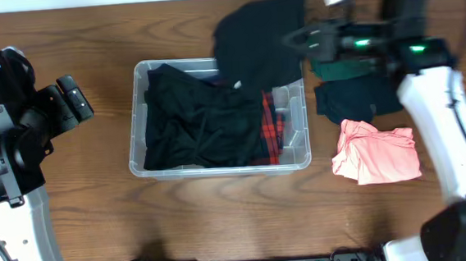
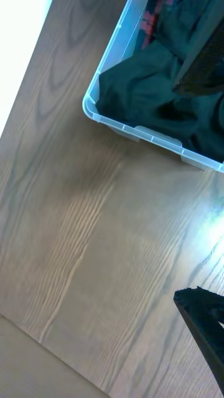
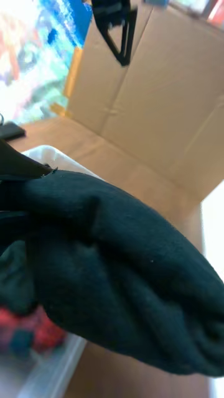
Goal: Pack container
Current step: 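Carry the black garment into the container and release it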
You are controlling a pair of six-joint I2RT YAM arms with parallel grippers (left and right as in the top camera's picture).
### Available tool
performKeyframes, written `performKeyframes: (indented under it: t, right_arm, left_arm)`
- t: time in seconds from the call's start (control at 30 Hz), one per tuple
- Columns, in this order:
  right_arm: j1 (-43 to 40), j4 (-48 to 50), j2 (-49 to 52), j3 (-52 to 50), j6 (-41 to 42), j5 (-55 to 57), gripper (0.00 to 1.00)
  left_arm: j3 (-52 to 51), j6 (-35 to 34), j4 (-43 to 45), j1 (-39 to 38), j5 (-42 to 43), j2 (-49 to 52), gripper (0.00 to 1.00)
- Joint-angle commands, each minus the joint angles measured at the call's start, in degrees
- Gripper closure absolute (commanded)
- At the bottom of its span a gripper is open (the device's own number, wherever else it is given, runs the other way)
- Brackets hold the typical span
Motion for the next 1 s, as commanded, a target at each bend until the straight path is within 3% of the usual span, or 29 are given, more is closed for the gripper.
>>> performKeyframes:
  t: [0.0, 0.23, 0.47, 0.83, 0.87, 0.9, 0.93, 0.97]
  right_arm:
    - [5.0, 0.2, 3.4, 0.0, 4.9, 5.5, 0.99]
    - [10.1, -10.6, 10.8, 0.0, 3.5, 16.4, 0.99]
    - [9.9, -22.2, 9.5, 0.0, -1.7, 30.1, 0.99]
    - [8.6, -26.5, 8.6, 0.0, -2.8, 42.3, 0.98]
    - [8.6, -26.1, 8.6, 0.0, -3.3, 42.2, 0.85]
    - [8.6, -25.4, 8.5, 0.0, -4.4, 41.4, 0.57]
    - [8.6, -24.5, 8.3, 0.0, -6.1, 40.1, 0.44]
    - [8.7, -23.7, 8.0, 0.0, -7.7, 38.5, 0.38]
  left_arm:
    - [0.0, -0.3, -0.2, 0.3, -0.7, 0.0, 0.02]
    - [0.0, -0.3, -0.2, 0.3, -0.7, 0.0, 0.02]
    - [0.0, -0.3, -0.2, 0.3, -0.7, 0.0, 0.02]
    - [0.0, -0.3, -0.2, 0.3, -0.7, 0.0, 0.02]
    - [0.0, -0.3, -0.2, 0.3, -0.7, 0.0, 0.02]
    - [0.0, -0.3, -0.2, 0.3, -0.7, 0.0, 0.02]
    - [0.0, -0.3, -0.2, 0.3, -0.7, 0.0, 0.02]
    - [0.0, -0.3, -0.2, 0.3, -0.7, 0.0, 0.02]
